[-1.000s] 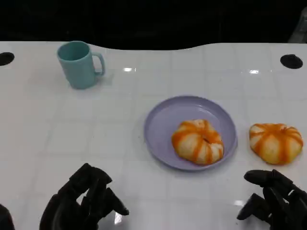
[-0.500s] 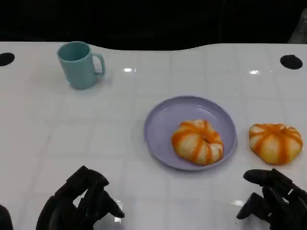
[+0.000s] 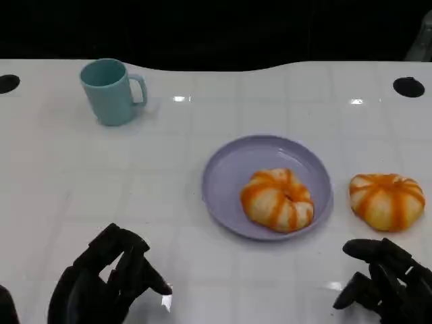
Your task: Grasp the bread from the table and place it into the plate.
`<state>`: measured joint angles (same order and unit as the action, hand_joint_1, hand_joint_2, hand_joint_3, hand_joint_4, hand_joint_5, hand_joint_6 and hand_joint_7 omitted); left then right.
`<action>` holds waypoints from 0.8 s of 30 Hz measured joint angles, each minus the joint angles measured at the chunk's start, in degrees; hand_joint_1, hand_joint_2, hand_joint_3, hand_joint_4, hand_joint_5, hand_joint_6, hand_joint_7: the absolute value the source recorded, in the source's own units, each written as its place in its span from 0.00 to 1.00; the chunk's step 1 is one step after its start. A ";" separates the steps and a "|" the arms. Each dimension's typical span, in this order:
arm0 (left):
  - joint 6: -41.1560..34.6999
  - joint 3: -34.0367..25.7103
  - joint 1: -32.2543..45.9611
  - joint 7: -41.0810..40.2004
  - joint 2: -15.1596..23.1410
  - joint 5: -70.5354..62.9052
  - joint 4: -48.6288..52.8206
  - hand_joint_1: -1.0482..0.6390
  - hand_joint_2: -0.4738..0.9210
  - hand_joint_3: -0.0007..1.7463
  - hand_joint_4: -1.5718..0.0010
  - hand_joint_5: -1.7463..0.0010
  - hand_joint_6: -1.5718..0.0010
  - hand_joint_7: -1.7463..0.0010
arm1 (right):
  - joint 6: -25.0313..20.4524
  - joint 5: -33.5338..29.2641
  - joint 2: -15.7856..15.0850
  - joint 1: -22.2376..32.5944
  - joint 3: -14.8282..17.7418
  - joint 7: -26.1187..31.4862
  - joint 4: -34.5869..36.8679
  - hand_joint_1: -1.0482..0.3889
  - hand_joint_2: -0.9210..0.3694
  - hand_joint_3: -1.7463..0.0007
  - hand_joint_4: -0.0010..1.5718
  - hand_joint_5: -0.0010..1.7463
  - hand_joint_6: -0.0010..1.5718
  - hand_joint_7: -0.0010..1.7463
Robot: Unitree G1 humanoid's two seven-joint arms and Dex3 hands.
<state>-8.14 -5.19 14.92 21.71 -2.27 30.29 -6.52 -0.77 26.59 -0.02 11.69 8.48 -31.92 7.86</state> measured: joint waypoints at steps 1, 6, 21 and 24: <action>-0.01 0.00 0.00 0.00 0.00 0.00 0.00 0.33 1.00 0.22 0.59 0.00 0.70 0.10 | 0.00 0.00 -0.04 0.00 0.00 0.00 0.00 0.26 0.00 0.88 0.43 0.82 0.47 0.52; 0.16 0.00 -0.37 0.00 -0.14 -0.06 1.03 0.33 1.00 0.23 0.60 0.00 0.70 0.10 | -0.25 0.01 -0.10 0.00 0.16 0.29 0.00 0.25 0.00 0.89 0.43 0.82 0.47 0.51; 0.35 -0.22 -1.89 1.10 -0.31 -0.05 3.31 0.33 1.00 0.21 0.60 0.00 0.71 0.08 | 0.08 -0.91 -0.21 -0.51 0.62 1.20 0.68 0.25 0.00 0.88 0.42 0.84 0.48 0.51; 0.30 -0.33 -1.97 1.04 -0.32 -0.06 3.32 0.33 1.00 0.21 0.60 0.00 0.71 0.08 | 0.07 -1.19 -0.20 -0.59 0.61 1.37 0.68 0.25 0.00 0.88 0.41 0.85 0.47 0.52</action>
<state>-7.84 -5.52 12.95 22.75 -2.59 30.22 -3.20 -0.70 25.41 -0.22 11.10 9.10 -30.55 8.54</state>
